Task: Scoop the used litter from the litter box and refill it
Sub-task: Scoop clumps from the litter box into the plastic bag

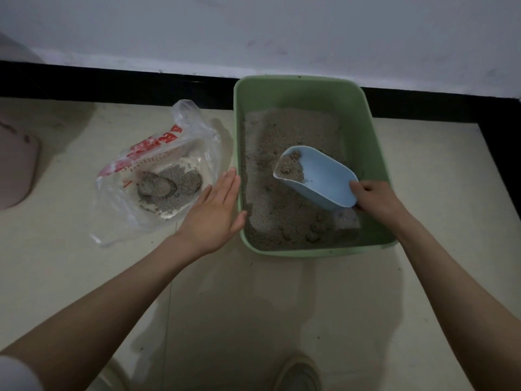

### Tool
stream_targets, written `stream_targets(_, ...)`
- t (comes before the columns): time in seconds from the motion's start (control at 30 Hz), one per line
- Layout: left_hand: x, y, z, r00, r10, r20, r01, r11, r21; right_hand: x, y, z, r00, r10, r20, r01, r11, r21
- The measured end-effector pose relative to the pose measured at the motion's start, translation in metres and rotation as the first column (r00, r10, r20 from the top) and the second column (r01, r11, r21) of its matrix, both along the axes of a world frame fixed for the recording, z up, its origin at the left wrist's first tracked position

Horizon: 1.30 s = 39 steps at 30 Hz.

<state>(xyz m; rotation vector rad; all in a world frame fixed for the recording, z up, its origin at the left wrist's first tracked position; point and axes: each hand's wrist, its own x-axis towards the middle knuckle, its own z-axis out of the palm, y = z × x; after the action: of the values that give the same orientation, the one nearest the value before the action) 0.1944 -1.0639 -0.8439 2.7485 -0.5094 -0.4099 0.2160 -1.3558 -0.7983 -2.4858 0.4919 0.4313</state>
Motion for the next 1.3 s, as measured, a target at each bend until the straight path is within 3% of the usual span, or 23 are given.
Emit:
stream_targets(0.13, 0.002, 0.005, 0.002, 0.999, -0.031, -0.026, 0.032, 0.999, 0.01, -0.002, 0.007, 0.009, 0.996, 0.04, 0.074, -0.042, 0.999, 0.029)
stream_targets(0.27, -0.003, 0.019, 0.0, 1.0, 0.003, -0.025, -0.005, 0.996, -0.085, 0.001, 0.02, 0.022, 0.98, 0.17, 0.101, -0.17, 0.985, -0.013)
stream_targets(0.43, -0.01, 0.06, -0.01, 0.979, 0.188, 0.075, -0.174, 0.971, -0.166, 0.01, 0.051, 0.037, 0.928, 0.371, 0.043, -0.363, 0.923, -0.129)
stream_targets(0.6, -0.012, 0.111, -0.013, 0.888, 0.414, 0.201, -0.394, 0.909, -0.134, 0.019, 0.089, 0.035, 0.894, 0.448, 0.007, -0.441, 0.883, -0.164)
stream_targets(0.77, -0.015, 0.149, -0.017, 0.795, 0.588, 0.15, -0.579, 0.809, -0.1, 0.03, 0.129, 0.028, 0.891, 0.454, -0.014, -0.448, 0.874, -0.187)
stream_targets(0.97, -0.02, 0.164, -0.029, 0.823, 0.564, 0.073, -0.545, 0.819, -0.183, 0.044, 0.168, 0.032, 0.868, 0.497, -0.024, -0.487, 0.838, -0.247)
stream_targets(1.3, -0.022, 0.167, -0.033, 0.841, 0.535, 0.079, -0.5, 0.826, -0.262, 0.05, 0.206, 0.044, 0.812, 0.579, -0.076, -0.557, 0.73, -0.397)
